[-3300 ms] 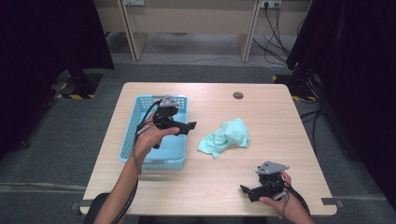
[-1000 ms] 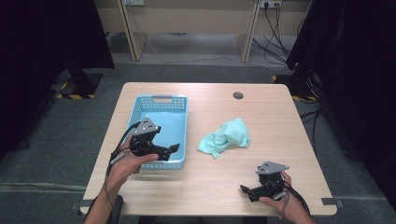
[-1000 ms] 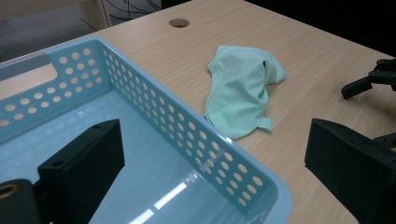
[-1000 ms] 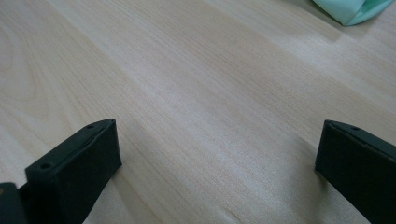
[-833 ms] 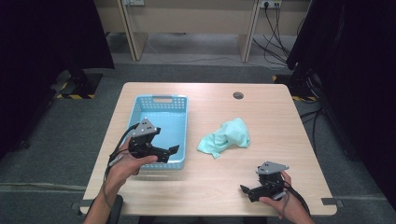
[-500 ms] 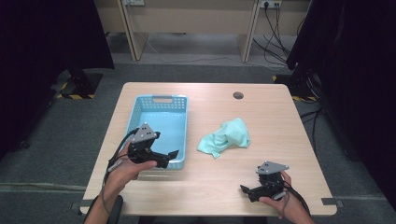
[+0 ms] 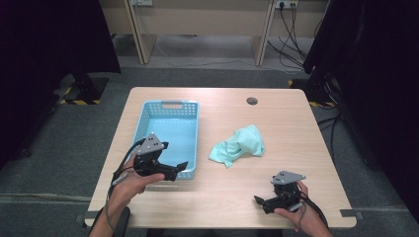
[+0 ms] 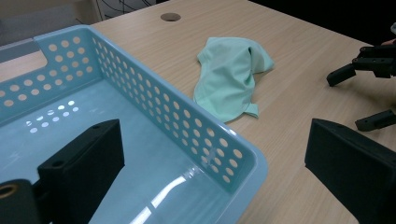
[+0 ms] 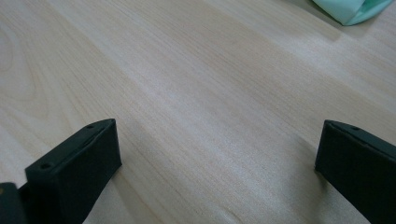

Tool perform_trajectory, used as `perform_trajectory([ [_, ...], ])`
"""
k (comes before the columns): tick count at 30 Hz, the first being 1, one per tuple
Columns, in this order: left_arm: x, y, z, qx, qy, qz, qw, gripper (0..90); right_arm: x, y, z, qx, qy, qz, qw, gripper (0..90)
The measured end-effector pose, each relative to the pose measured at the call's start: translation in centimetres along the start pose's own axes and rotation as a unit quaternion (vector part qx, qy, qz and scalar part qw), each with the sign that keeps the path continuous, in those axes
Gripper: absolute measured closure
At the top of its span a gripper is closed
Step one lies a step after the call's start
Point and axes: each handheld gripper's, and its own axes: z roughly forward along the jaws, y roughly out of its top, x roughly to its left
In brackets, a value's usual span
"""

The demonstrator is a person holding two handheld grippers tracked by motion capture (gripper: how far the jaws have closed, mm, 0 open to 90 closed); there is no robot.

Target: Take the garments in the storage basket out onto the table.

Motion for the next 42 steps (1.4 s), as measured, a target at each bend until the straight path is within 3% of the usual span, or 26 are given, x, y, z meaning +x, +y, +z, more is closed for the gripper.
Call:
perform_trajectory([
  [15, -0.8, -2.4, -1.1, 0.002, -0.008, 0.001, 1.0, 4.2, 0.0, 0.0, 0.0, 0.0, 0.0, 0.0, 1.0, 0.3],
  [28, -2.2, -3.1, -1.3, 0.002, -0.01, 0.016, 0.9998, 4.0, 0.0, 0.0, 0.0, 0.0, 0.0, 0.0, 1.0, 0.3],
  [42, -3.6, -4.3, -1.7, -0.003, -0.024, 0.016, 0.9996, 3.9, 0.0, 0.0, 0.0, 0.0, 0.0, 0.0, 1.0, 0.3],
])
